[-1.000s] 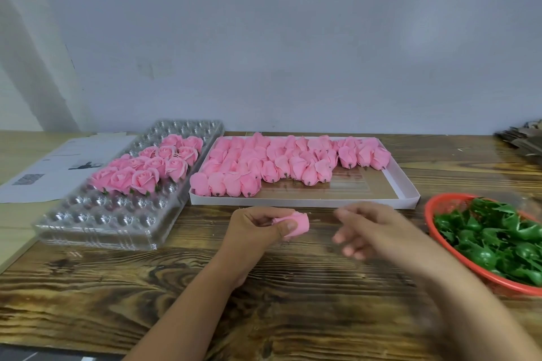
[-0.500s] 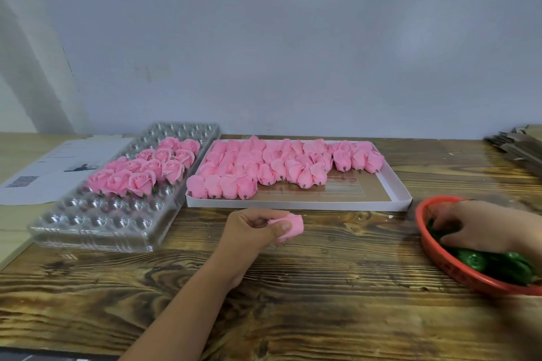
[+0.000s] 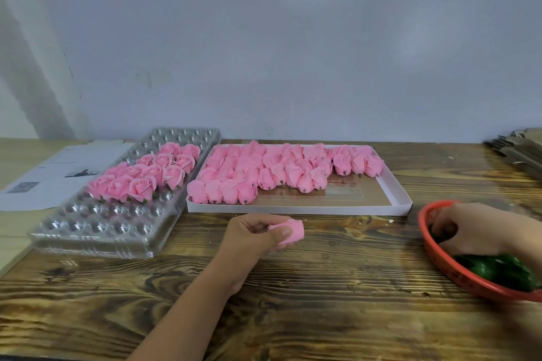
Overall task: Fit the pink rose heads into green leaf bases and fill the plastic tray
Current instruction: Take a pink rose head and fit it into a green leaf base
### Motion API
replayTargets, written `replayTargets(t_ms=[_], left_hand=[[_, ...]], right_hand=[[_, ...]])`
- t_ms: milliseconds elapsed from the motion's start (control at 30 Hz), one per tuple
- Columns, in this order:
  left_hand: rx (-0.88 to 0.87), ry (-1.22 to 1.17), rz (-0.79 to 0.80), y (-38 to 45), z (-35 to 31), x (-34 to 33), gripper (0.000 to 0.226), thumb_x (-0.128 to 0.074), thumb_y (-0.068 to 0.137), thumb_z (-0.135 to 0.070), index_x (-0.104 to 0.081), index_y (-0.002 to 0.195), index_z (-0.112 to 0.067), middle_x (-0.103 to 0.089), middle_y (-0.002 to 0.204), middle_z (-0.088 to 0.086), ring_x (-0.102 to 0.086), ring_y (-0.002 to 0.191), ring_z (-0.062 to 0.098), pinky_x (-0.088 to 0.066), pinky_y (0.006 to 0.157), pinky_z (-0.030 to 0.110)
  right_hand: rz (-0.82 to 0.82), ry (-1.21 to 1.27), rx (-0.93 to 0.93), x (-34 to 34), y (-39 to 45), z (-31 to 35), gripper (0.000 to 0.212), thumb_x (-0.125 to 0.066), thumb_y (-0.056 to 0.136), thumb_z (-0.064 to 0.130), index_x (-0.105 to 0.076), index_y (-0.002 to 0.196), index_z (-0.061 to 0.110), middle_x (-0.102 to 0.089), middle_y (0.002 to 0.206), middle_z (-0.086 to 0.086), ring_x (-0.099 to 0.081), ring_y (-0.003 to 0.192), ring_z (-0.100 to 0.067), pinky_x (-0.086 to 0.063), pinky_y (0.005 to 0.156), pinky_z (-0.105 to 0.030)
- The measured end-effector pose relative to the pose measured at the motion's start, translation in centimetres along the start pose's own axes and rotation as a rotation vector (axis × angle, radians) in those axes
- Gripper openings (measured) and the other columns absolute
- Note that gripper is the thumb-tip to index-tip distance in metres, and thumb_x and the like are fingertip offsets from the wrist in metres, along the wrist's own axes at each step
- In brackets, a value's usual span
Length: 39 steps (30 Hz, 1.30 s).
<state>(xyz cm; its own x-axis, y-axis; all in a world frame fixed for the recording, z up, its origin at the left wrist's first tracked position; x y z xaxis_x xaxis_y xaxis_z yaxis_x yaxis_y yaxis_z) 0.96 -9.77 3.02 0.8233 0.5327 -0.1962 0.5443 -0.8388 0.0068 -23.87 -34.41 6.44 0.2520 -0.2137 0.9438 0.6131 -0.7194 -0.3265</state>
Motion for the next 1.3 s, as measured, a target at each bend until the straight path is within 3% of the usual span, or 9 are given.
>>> replayTargets(t_ms=[100,200,367,667,800,933,1033,1200,1300], left_hand=[[0.0,-0.009,0.001,0.0,-0.1,-0.1,0.021,-0.081,0.074,-0.014,-0.083,0.095,-0.012,-0.079,0.103,0.011,-0.076,0.087,0.019,-0.059,0.069,0.021],[0.001,-0.007,-0.008,0.0,0.0,0.0,0.02,-0.081,0.074,-0.016,-0.083,0.094,-0.014,-0.079,0.103,0.01,-0.076,0.089,0.02,-0.059,0.07,0.022],[0.001,-0.002,-0.005,0.1,0.0,0.1,0.019,-0.082,0.074,-0.018,-0.084,0.093,-0.018,-0.079,0.104,0.008,-0.076,0.09,0.019,-0.058,0.07,0.02],[0.004,-0.002,-0.006,0.0,0.0,0.1,0.02,-0.082,0.075,-0.018,-0.083,0.095,-0.016,-0.079,0.105,0.008,-0.076,0.092,0.019,-0.058,0.07,0.021],[0.003,0.002,-0.002,0.1,0.0,0.1,0.022,-0.082,0.074,-0.02,-0.083,0.095,-0.018,-0.079,0.106,0.008,-0.075,0.095,0.019,-0.058,0.072,0.022],[0.004,0.003,0.001,0.1,0.0,0.1,0.022,-0.083,0.073,-0.022,-0.083,0.095,-0.019,-0.079,0.106,0.007,-0.075,0.096,0.02,-0.059,0.072,0.022],[0.006,0.005,-0.003,0.1,0.1,0.2,0.022,-0.083,0.074,-0.021,-0.083,0.095,-0.018,-0.079,0.106,0.008,-0.075,0.096,0.021,-0.058,0.072,0.022],[0.005,0.011,-0.001,0.2,0.2,0.1,0.023,-0.083,0.072,-0.024,-0.083,0.095,-0.019,-0.079,0.106,0.008,-0.075,0.097,0.022,-0.059,0.074,0.024],[0.004,0.014,0.002,0.2,0.1,0.1,0.024,-0.083,0.072,-0.024,-0.083,0.095,-0.019,-0.078,0.107,0.008,-0.075,0.097,0.022,-0.059,0.074,0.024]], right_hand=[[0.0,-0.017,-0.019,-0.3,-0.1,0.2,0.013,-0.063,0.083,0.041,-0.074,0.088,0.037,-0.072,0.086,0.015,-0.065,0.082,-0.003,-0.054,0.082,-0.023],[-0.042,-0.098,-0.032,0.2,0.1,0.4,0.018,-0.057,0.091,0.033,-0.074,0.094,0.038,-0.071,0.097,0.014,-0.064,0.09,-0.007,-0.051,0.086,-0.023],[-0.088,-0.103,-0.085,1.3,0.3,-0.4,0.026,-0.067,0.086,0.033,-0.06,0.061,0.037,-0.064,0.077,0.015,-0.061,0.077,-0.007,-0.054,0.075,-0.026],[-0.155,-0.015,-0.176,2.4,-0.8,-0.7,0.017,-0.067,0.085,0.034,-0.068,0.067,0.031,-0.065,0.075,0.011,-0.063,0.074,-0.01,-0.058,0.077,-0.035],[-0.145,-0.084,-0.228,3.2,-1.6,-0.7,0.015,-0.051,0.096,0.038,-0.056,0.083,0.033,-0.055,0.084,0.015,-0.056,0.091,-0.013,-0.042,0.1,-0.048],[-0.115,-0.106,-0.262,3.5,-1.9,-1.0,0.021,-0.039,0.102,0.036,-0.05,0.085,0.03,-0.052,0.085,0.016,-0.053,0.092,-0.013,-0.03,0.109,-0.059],[-0.132,-0.102,-0.269,3.8,-1.9,-0.9,0.024,-0.035,0.104,0.037,-0.046,0.083,0.029,-0.049,0.082,0.015,-0.054,0.093,-0.015,-0.026,0.111,-0.058],[-0.155,-0.029,-0.257,3.6,-1.5,-1.6,0.024,-0.033,0.104,0.032,-0.044,0.083,0.027,-0.052,0.086,0.011,-0.054,0.092,-0.015,-0.038,0.107,-0.054],[-0.178,0.057,-0.216,3.4,-1.1,-1.9,0.026,-0.042,0.103,0.032,-0.055,0.084,0.021,-0.061,0.081,0.003,-0.06,0.077,-0.013,-0.053,0.079,-0.038]])
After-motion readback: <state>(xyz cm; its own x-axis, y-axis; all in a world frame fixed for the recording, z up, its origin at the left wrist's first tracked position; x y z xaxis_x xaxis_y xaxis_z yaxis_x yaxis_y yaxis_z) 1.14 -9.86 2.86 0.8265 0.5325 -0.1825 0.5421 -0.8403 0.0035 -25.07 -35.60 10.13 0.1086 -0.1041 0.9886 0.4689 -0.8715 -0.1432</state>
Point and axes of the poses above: each hand's wrist, its own y-axis towards the middle knuckle, its own x-axis out of the back of the hand, z = x × y, the point moved 10 cm from there along y, towards the middle knuckle
